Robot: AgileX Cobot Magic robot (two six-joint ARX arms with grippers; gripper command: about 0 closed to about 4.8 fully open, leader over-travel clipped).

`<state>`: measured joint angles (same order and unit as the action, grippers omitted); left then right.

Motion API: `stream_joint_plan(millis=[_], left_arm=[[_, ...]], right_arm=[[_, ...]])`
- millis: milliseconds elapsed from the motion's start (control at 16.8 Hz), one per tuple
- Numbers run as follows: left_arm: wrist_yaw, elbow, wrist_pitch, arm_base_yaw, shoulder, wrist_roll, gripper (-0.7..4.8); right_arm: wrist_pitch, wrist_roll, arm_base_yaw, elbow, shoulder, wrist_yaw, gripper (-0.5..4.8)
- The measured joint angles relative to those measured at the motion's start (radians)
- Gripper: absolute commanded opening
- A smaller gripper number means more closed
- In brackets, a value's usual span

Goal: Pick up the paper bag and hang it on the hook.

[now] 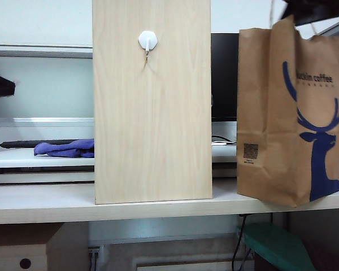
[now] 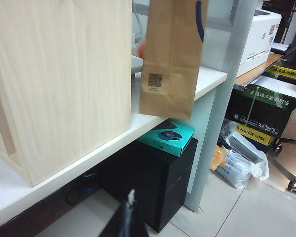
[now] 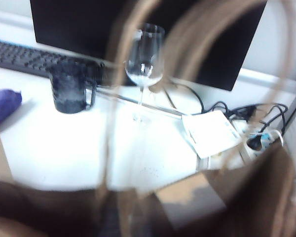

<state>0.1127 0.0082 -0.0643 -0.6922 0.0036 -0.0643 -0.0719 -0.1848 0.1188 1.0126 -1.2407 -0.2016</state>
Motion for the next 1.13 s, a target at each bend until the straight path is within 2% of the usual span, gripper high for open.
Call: stream_joint_plan(millis=[119,238,356,535,653,772,950,1129], left_arm=[[0.000,0.000,0.000,0.000,0.000,0.000,-0.06],[0.000,0.000,0.000,0.000,0.000,0.000,-0.06],[0.000,0.000,0.000,0.000,0.000,0.000,-0.06],[0.000,0.000,0.000,0.000,0.000,0.000,-0.06],[0.000,0.000,0.000,0.000,0.000,0.000,-0.05],[0.000,0.000,0.000,0.000,0.000,0.000,-0.06],[0.000,0.000,0.000,0.000,0.000,0.000,-0.06],[0.000,0.000,0.000,0.000,0.000,0.000,-0.05]], right_arm=[[0.004,0.003,0.000,0.000,0.020,0.000,-0.06],[0.072,0.012,0.000,0.000,0.124,0.000,-0.06],[0.176,0.061,0.000,0.005,0.264,-0.013,-0.06],[0.349,0.139,0.003,0.005,0.414,-0.087,-0.06],[0.529,0.189,0.010,0.005,0.546,-0.114,-0.06],[0.617,0.215,0.074,0.005,0.597,-0.145,-0.06],[0.649,0.278,0.202,0.004,0.601,-0.139,-0.06],[0.629,0.295,0.381,0.004,0.541,-0.052,-0.06]])
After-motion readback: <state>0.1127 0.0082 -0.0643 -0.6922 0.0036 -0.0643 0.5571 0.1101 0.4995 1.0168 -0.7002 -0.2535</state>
